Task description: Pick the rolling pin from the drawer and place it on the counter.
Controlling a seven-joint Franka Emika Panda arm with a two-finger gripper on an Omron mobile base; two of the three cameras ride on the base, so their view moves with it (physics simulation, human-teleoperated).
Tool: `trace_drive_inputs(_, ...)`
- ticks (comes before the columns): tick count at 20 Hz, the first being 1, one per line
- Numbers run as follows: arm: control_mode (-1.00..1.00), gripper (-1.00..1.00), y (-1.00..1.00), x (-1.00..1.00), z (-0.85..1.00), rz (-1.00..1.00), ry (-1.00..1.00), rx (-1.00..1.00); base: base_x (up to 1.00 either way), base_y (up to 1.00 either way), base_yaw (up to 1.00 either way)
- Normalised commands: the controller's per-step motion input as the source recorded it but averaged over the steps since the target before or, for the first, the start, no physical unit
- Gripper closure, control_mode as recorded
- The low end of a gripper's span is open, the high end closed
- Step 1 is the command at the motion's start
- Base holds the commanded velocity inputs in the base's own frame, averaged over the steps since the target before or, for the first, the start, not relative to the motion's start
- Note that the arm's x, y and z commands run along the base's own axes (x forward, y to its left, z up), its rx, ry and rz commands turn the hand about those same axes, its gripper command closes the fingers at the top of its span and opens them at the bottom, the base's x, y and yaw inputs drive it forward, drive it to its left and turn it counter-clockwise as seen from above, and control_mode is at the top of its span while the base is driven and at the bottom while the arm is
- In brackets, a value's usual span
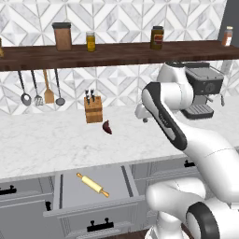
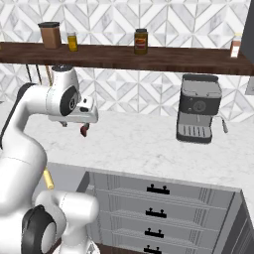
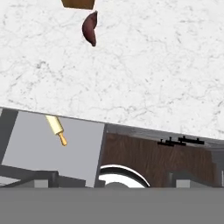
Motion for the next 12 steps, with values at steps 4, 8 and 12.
trace_drive_inputs(4, -1.00, -1.00, 0.63, -0.08, -0.50, 0.02, 0.00, 0.00, 0.00, 0.00, 0.00)
trace_drive_inputs(8, -1.00, -1.00, 0.62, -0.14, -0.45, 0.05, 0.00, 0.00, 0.00, 0.00, 0.00)
trace_drive_inputs(12, -1.00, -1.00, 0.69, -0.20, -0.56, 0.04, 0.00, 0.00, 0.00, 0.00, 0.00)
